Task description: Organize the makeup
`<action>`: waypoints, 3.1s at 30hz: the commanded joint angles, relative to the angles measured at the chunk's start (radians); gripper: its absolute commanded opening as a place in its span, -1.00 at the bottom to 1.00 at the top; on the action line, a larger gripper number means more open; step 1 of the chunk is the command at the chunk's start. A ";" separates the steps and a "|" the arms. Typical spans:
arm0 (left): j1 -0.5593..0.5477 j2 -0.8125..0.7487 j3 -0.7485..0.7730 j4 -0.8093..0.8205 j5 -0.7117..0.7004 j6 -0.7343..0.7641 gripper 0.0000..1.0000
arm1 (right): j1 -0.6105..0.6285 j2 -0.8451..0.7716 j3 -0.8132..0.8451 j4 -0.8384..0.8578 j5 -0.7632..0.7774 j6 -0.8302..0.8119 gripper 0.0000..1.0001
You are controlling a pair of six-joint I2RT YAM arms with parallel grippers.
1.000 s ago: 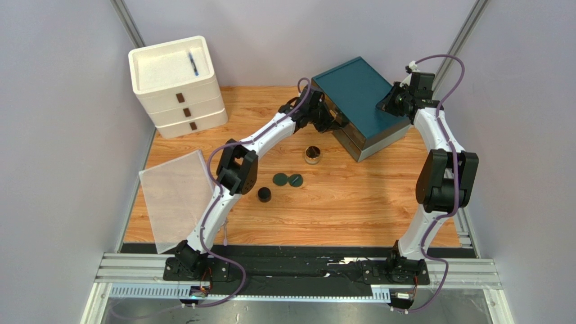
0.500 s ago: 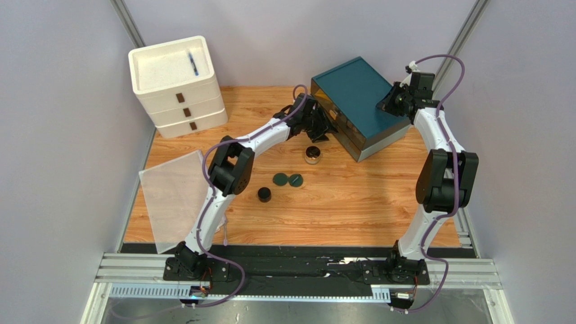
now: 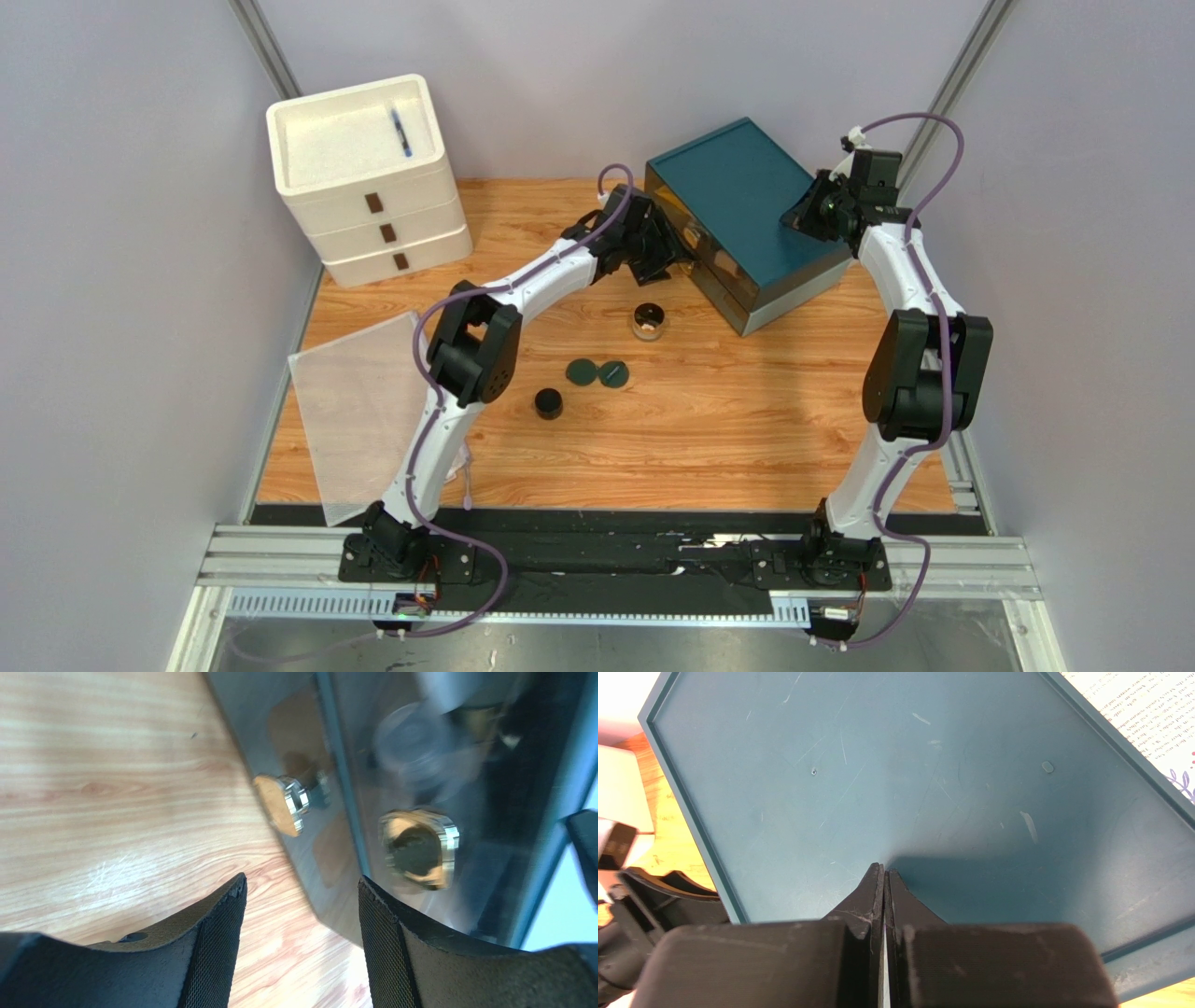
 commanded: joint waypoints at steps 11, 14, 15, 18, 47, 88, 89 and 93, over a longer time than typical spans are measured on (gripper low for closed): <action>0.003 0.076 0.173 -0.056 -0.063 -0.002 0.25 | 0.011 0.191 -0.116 -0.348 0.106 -0.072 -1.00; 0.005 0.095 0.173 -0.068 -0.063 -0.017 0.24 | 0.011 0.194 -0.116 -0.346 0.108 -0.072 -1.00; 0.003 0.105 0.173 -0.063 -0.060 -0.022 0.24 | 0.011 0.194 -0.116 -0.348 0.108 -0.073 -1.00; 0.003 0.125 0.178 -0.063 -0.052 -0.037 0.24 | 0.008 0.194 -0.118 -0.348 0.109 -0.073 -1.00; -0.029 0.241 0.359 -0.233 -0.043 0.020 -0.43 | 0.000 0.207 -0.121 -0.342 0.103 -0.069 -1.00; 0.018 0.073 0.031 0.222 0.063 0.037 0.07 | 0.002 0.217 -0.110 -0.342 0.095 -0.069 -1.00; 0.020 0.081 0.034 0.234 0.063 0.021 0.06 | 0.002 0.220 -0.108 -0.343 0.095 -0.070 -1.00; 0.026 0.101 0.066 0.219 0.084 0.004 0.05 | 0.002 0.225 -0.104 -0.343 0.097 -0.069 -1.00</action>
